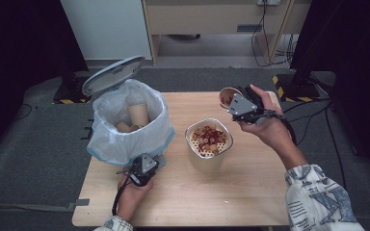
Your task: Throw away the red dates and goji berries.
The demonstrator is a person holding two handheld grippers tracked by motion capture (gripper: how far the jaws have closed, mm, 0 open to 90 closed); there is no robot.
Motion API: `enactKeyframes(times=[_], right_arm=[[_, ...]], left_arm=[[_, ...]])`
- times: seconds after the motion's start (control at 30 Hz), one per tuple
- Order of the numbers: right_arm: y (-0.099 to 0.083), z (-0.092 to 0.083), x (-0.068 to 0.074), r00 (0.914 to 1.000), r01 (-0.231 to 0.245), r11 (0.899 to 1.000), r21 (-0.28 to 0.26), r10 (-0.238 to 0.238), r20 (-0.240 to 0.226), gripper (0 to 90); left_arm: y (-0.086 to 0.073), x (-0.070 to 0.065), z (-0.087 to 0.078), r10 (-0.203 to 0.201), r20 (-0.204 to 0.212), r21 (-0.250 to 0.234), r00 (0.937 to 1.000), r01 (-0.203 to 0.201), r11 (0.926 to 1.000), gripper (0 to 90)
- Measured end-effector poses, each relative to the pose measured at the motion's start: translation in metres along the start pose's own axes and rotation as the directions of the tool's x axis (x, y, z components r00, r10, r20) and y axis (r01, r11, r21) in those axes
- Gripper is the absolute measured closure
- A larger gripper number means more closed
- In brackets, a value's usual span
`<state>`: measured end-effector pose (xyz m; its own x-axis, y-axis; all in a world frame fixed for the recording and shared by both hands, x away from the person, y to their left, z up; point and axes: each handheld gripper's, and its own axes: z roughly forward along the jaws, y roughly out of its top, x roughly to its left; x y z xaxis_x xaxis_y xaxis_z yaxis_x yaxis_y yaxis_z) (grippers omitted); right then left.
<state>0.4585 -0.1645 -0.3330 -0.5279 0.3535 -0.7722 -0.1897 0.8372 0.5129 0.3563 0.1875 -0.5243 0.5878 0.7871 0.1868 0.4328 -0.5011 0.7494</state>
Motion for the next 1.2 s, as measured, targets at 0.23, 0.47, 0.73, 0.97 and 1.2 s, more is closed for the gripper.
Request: enactKeyframes(times=[0.23, 0.47, 0.73, 0.97, 1.2], right_arm=[[-0.002, -0.001, -0.007, 0.9849, -0.164, 0.984, -0.062, 0.160, -0.066, 36.9], [-0.007, -0.001, -0.011, 0.9480, -0.300, 0.949, -0.097, 0.285, -0.141, 36.8], [-0.013, 0.001, -0.012, 0.9032, -0.392, 0.916, -0.084, 0.366, -0.224, 36.4], [-0.017, 0.002, -0.014, 0.8581, -0.473, 0.876, -0.091, 0.435, -0.273, 36.4], [-0.015, 0.000, -0.016, 0.8091, -0.542, 0.834, -0.101, 0.485, -0.332, 36.2]], left_arm=[[0.000, 0.000, 0.000, 0.002, 0.000, 0.000, 1.0000, -0.002, 1.0000, 86.5], [0.000, 0.000, 0.000, 0.001, -0.001, 0.000, 1.0000, -0.001, 1.0000, 86.4], [0.000, 0.000, 0.000, 0.002, 0.000, -0.001, 1.0000, -0.002, 1.0000, 86.4], [0.000, 0.000, 0.000, 0.003, 0.000, -0.001, 1.0000, -0.003, 1.0000, 86.4], [0.000, 0.000, 0.000, 0.002, 0.000, -0.001, 1.0000, -0.002, 1.0000, 86.4]])
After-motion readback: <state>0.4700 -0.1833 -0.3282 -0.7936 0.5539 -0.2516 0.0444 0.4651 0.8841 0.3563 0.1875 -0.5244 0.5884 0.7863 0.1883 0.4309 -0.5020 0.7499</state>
